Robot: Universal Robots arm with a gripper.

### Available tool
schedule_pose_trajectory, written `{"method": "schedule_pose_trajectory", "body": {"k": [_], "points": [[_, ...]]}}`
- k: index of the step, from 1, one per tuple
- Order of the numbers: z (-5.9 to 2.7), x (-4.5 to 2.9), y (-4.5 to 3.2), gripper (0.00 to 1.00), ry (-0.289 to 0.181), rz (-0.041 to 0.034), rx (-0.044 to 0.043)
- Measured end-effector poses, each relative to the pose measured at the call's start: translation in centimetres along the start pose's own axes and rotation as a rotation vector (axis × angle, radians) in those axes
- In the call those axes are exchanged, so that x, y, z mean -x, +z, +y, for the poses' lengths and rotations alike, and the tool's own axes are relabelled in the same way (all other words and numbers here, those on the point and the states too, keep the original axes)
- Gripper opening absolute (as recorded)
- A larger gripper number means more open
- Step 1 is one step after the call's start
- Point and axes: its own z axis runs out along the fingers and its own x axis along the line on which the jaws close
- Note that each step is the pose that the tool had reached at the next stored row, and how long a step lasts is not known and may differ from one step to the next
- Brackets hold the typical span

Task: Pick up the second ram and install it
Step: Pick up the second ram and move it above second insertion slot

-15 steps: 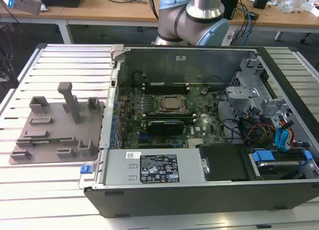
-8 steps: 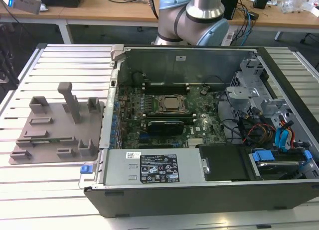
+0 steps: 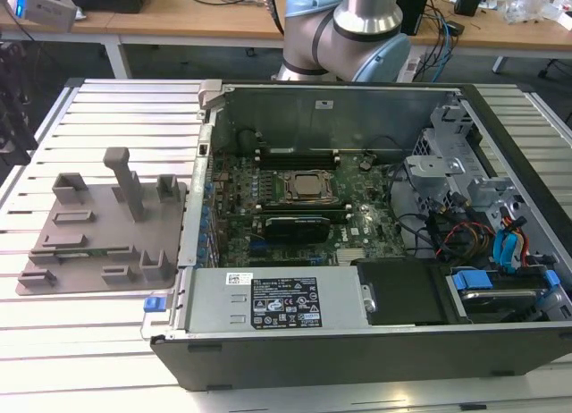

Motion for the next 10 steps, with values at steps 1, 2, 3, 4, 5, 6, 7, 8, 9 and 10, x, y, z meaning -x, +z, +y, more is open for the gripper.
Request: {"method": "schedule_pose_trajectory", "body": {"k": [1,2,3,4,5,6,7,8,9,10], "points": [[0.0,0.0,0.01,0.3,0.017,-0.0008,-0.0004],[-0.01,0.0,0.01,0.3,0.032,-0.0014,-0.0006],[0.0,0.0,0.0,0.3,0.033,-0.0014,-0.0005],[0.0,0.0,0.01,0.3,0.034,-0.0015,-0.0005],[0.0,0.0,0.0,0.3,0.034,-0.0015,-0.0005],[0.0,0.0,0.01,0.3,0.034,-0.0015,-0.0005],[0.0,-0.01,0.08,0.3,0.034,-0.0015,-0.0006],[-0.01,-0.01,0.21,0.3,0.034,-0.0014,-0.0005],[-0.02,-0.01,0.41,0.3,0.034,-0.0015,-0.0006],[-0.03,-0.01,0.62,0.3,0.034,-0.0014,-0.0005]]}}
